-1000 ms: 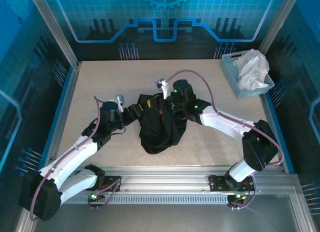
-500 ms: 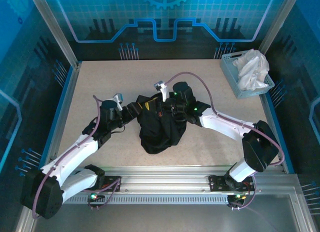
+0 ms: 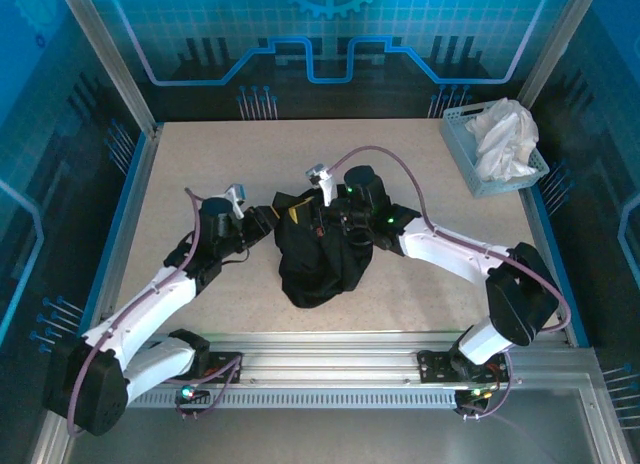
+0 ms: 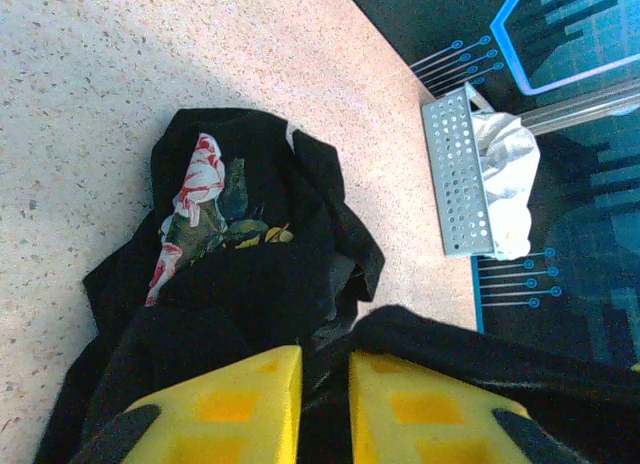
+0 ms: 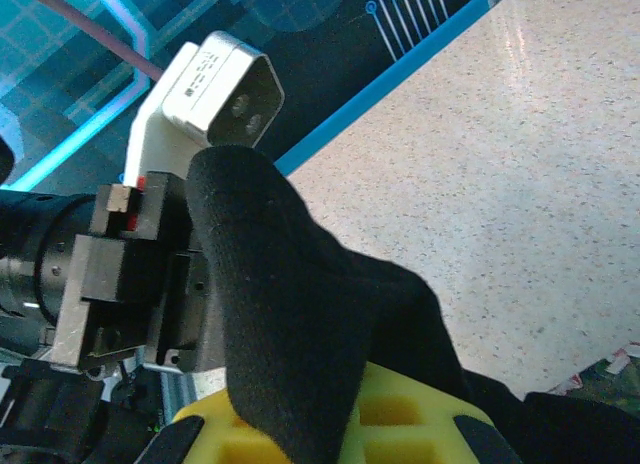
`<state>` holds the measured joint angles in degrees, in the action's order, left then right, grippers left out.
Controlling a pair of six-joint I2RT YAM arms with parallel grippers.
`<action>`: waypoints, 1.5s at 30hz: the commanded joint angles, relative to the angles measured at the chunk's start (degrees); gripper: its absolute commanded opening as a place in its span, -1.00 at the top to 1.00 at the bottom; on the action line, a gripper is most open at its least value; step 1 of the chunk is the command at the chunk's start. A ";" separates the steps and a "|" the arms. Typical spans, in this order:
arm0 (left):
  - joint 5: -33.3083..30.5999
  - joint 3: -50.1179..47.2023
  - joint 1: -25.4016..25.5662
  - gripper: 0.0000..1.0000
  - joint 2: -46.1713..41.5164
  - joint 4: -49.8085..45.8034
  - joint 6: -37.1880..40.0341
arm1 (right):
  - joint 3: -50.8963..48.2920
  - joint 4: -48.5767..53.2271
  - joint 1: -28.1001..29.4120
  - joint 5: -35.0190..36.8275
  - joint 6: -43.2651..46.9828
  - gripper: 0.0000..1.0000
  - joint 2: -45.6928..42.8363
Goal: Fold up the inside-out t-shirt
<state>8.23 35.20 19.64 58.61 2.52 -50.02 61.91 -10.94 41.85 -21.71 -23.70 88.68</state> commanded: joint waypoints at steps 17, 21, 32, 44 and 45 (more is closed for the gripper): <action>7.37 2.52 -0.48 0.38 -1.09 -5.54 8.65 | 2.79 3.12 -0.32 3.02 2.50 1.00 -2.45; 7.42 3.01 -0.48 0.56 0.80 -2.53 8.99 | 2.47 3.38 -0.27 3.07 2.69 1.00 -2.55; 4.15 2.15 -0.48 1.00 4.00 4.54 6.59 | -5.18 -0.75 -2.16 -2.87 3.96 0.81 -6.42; 15.03 6.86 4.18 1.00 18.77 16.24 8.40 | -16.33 26.21 -3.96 19.91 3.57 0.61 -18.29; 15.17 7.10 4.56 1.00 18.82 14.98 9.10 | -15.85 28.35 -3.99 21.20 5.19 0.63 -19.24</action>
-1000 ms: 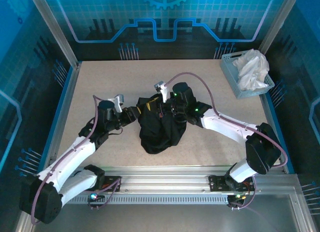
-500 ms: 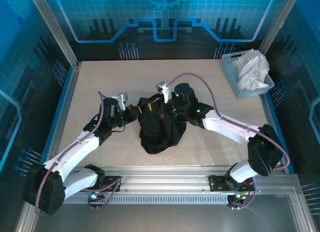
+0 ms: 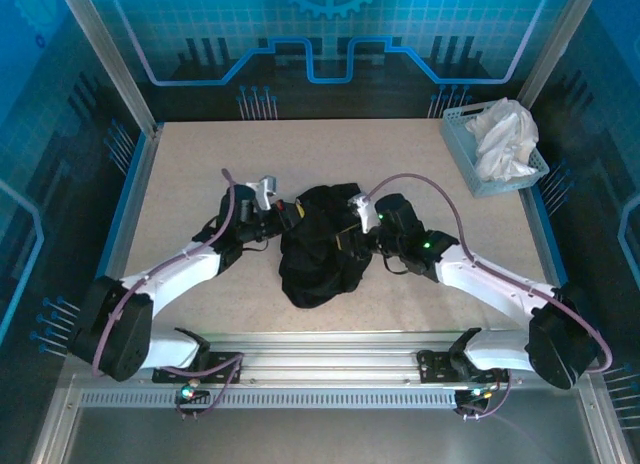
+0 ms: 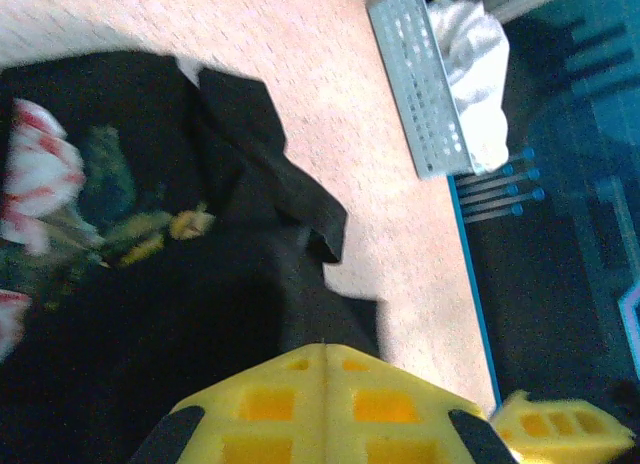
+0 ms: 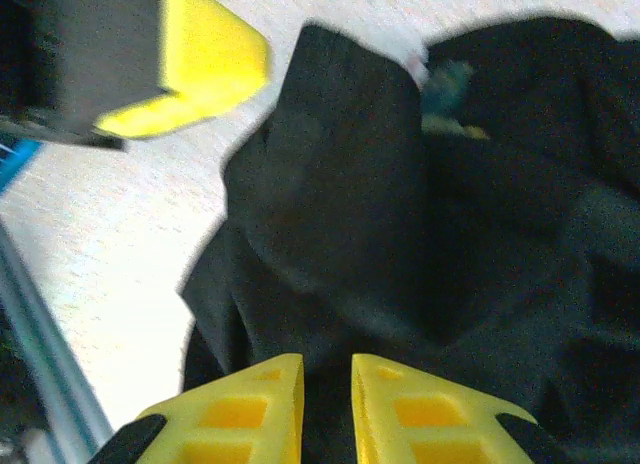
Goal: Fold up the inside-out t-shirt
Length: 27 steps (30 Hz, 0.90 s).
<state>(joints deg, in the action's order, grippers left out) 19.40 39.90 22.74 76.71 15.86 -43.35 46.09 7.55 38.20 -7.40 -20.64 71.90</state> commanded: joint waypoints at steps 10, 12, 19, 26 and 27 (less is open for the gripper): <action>-12.86 -3.28 -0.72 0.76 -12.17 -11.67 6.67 | 15.55 13.13 4.18 6.01 16.86 0.14 3.77; -15.73 -3.75 -2.38 0.62 -14.47 -15.31 6.83 | 20.09 13.60 3.44 5.95 16.69 0.06 9.81; -16.65 -7.10 -5.60 0.33 -21.11 -19.13 6.34 | 44.03 25.02 1.67 0.54 19.33 -0.11 34.19; -17.01 -8.79 -6.48 0.31 -25.45 -21.60 6.86 | 58.88 33.10 0.36 -0.25 20.56 -0.07 47.96; -17.00 -8.94 -6.56 0.31 -25.84 -21.80 7.03 | 59.68 33.65 0.18 -0.27 20.62 -0.02 48.81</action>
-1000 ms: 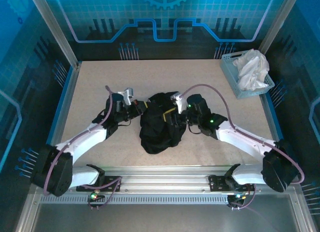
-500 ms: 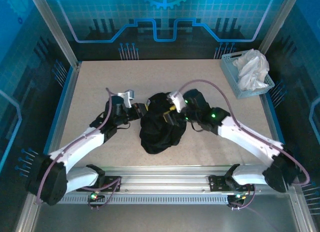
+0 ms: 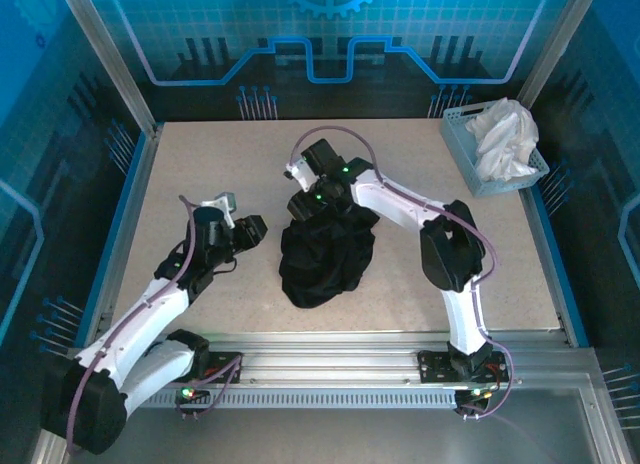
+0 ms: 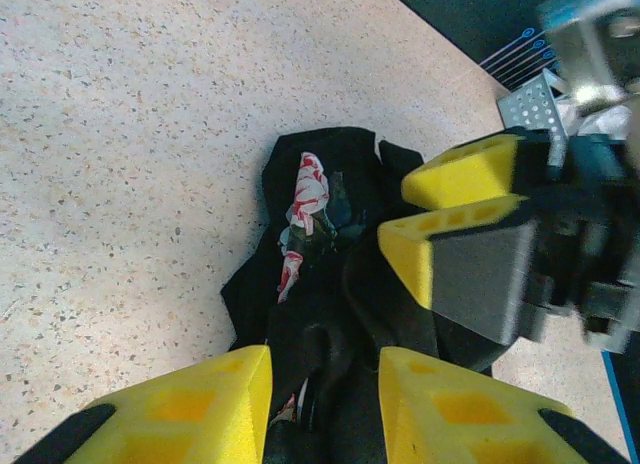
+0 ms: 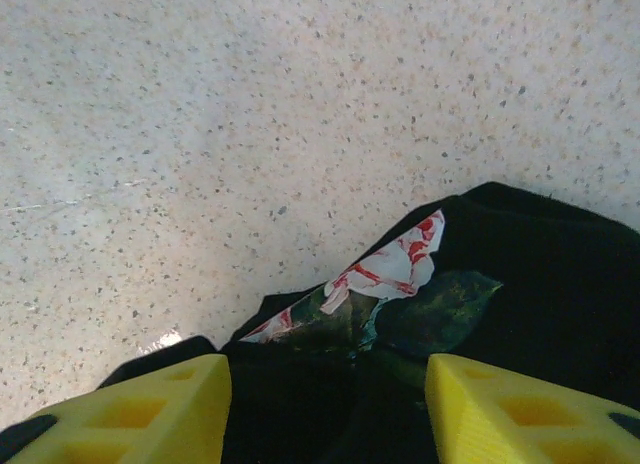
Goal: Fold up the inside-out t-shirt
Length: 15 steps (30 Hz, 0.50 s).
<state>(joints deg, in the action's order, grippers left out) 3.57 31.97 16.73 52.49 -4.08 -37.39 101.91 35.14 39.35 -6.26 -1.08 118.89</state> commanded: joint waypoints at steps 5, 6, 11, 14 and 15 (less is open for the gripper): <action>-1.40 -1.38 -0.82 0.31 -2.65 -2.07 1.57 | 5.92 7.41 -1.89 -2.16 1.16 0.43 4.05; -1.35 -1.38 -0.91 0.31 -2.55 -1.92 1.53 | 6.14 7.54 -1.91 -2.30 1.26 0.48 4.23; -0.37 -1.64 -1.00 0.31 -1.74 -0.84 1.28 | 6.44 6.48 -2.50 -3.62 0.04 0.80 3.71; 4.65 -1.51 -0.92 0.25 -0.95 1.19 1.07 | 5.13 4.14 -3.89 -6.40 -2.19 0.94 0.14; 6.75 -1.45 -0.85 0.21 -0.69 2.01 0.62 | 4.41 3.37 -4.54 -7.79 -2.89 0.97 -1.52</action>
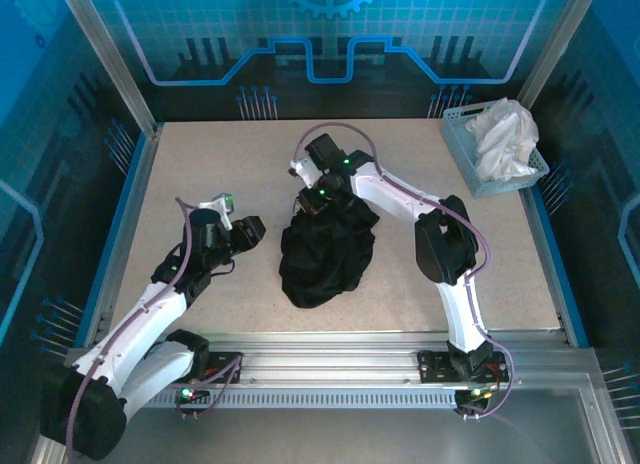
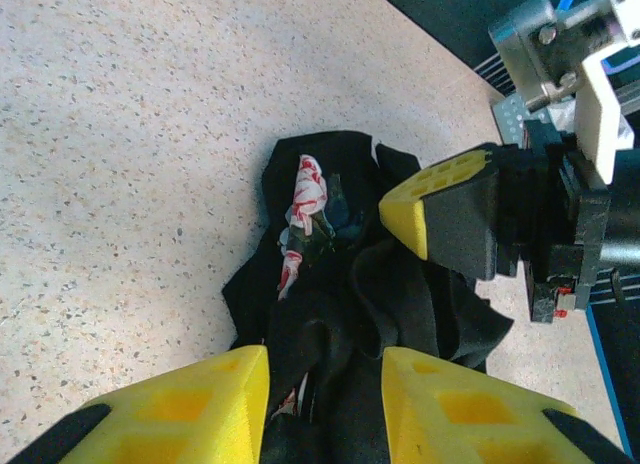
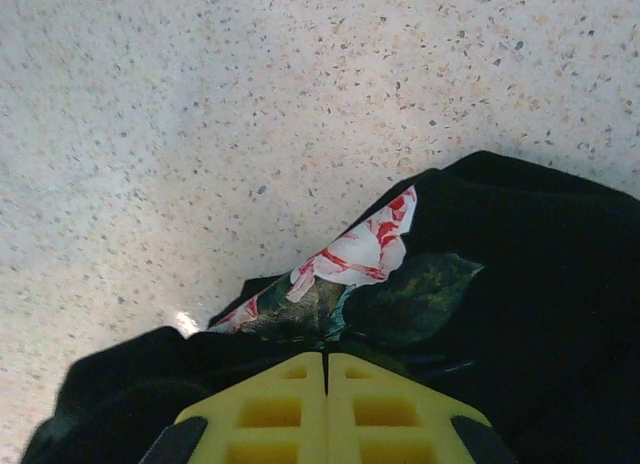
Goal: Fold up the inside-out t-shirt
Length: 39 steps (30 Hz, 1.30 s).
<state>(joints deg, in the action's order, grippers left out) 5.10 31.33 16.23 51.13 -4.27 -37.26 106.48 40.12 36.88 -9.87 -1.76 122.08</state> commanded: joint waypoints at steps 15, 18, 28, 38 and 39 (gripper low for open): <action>10.72 4.11 14.09 -0.18 19.49 21.80 -0.76 | -21.70 -16.48 -9.38 -25.00 -18.14 1.00 -29.72; 11.45 5.29 14.04 -0.11 23.72 27.90 -1.87 | -24.76 -17.72 -10.64 -25.89 -19.84 1.00 -32.68; 12.27 8.64 9.58 1.00 22.87 26.28 1.80 | -30.98 -16.05 -14.25 -26.64 -18.91 1.00 -38.25; 6.86 12.59 1.48 1.00 14.71 5.63 10.53 | -40.97 -30.80 -9.71 -31.96 -25.93 1.00 -39.54; 5.75 12.86 1.35 1.00 14.95 4.45 10.29 | -41.57 -32.11 -9.19 -30.85 -26.81 1.00 -39.24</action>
<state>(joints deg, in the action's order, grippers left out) 14.52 42.37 18.31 65.93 7.81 -30.30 67.02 15.97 26.13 -39.48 -23.81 82.87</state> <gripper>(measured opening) 0.053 0.045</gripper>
